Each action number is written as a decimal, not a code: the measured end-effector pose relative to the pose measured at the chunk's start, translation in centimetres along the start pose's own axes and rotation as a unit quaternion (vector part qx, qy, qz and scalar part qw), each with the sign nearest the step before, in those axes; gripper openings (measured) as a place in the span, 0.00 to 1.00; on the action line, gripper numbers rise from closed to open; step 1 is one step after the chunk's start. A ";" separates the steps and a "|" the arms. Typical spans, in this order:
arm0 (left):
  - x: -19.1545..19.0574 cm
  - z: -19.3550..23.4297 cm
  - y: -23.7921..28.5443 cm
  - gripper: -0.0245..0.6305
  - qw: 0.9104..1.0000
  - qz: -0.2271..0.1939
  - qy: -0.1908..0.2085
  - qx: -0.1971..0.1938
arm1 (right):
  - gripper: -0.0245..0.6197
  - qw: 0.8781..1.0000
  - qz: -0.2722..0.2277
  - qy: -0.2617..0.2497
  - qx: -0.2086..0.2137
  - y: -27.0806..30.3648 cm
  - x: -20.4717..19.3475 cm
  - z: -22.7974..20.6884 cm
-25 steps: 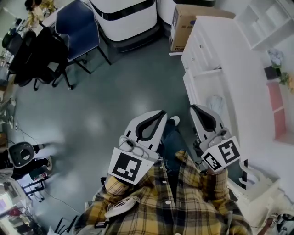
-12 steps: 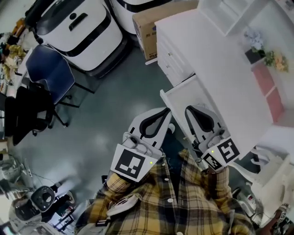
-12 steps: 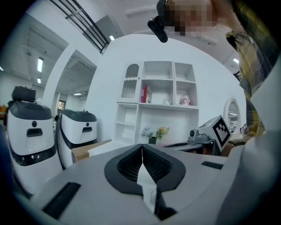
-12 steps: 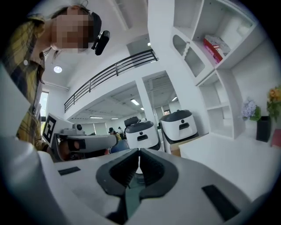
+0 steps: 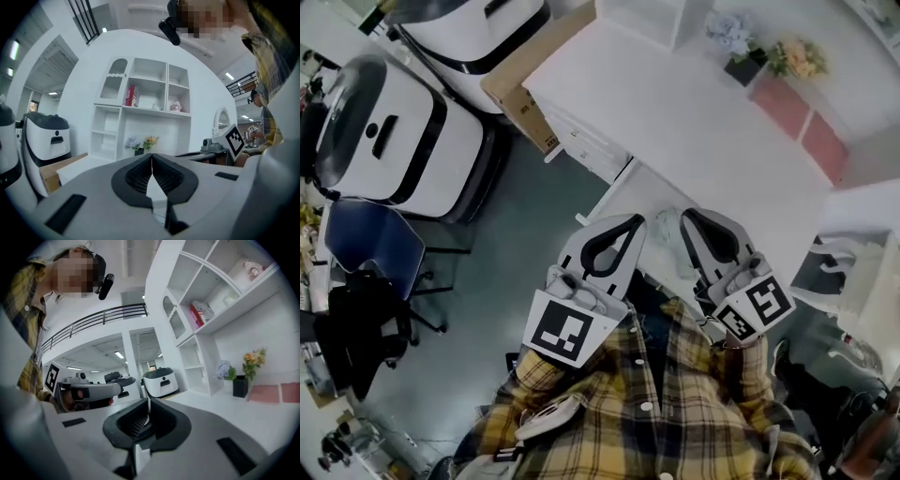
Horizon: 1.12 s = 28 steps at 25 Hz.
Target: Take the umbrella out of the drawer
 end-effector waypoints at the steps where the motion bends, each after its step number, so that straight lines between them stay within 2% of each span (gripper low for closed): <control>1: 0.0 -0.1 0.6 0.07 1.000 0.000 -0.001 -0.017 | 0.07 1.000 -0.004 -0.003 -0.017 -0.6 0.2 -0.3; 7: -0.7 -1.2 4.6 0.07 0.993 0.010 -0.014 -0.119 | 0.07 0.993 -0.018 -0.018 -0.112 -3.9 1.0 -1.9; 10: -1.0 -1.6 6.6 0.07 0.985 0.016 -0.024 -0.173 | 0.07 0.986 -0.024 -0.023 -0.161 -5.2 1.3 -2.1; 15: -1.3 -2.2 8.2 0.07 0.970 0.027 -0.041 -0.239 | 0.07 0.971 -0.031 -0.022 -0.237 -7.0 1.2 -1.9; 22: -2.6 -2.6 9.0 0.07 0.956 0.054 -0.052 -0.283 | 0.07 0.957 -0.031 -0.012 -0.289 -8.5 0.6 -2.1; 28: -3.1 -2.2 9.1 0.07 0.953 0.062 -0.055 -0.290 | 0.07 0.958 -0.018 -0.002 -0.288 -8.3 -0.4 -2.1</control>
Point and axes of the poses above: the fingertips, and each gripper's own axes: y forward along the fingers, z to its left, x out of its top, the point moved 7 cm from there along -y, backward along the fingers, and after that the axes turned 15 degrees about -z, right-handed, at the moved point
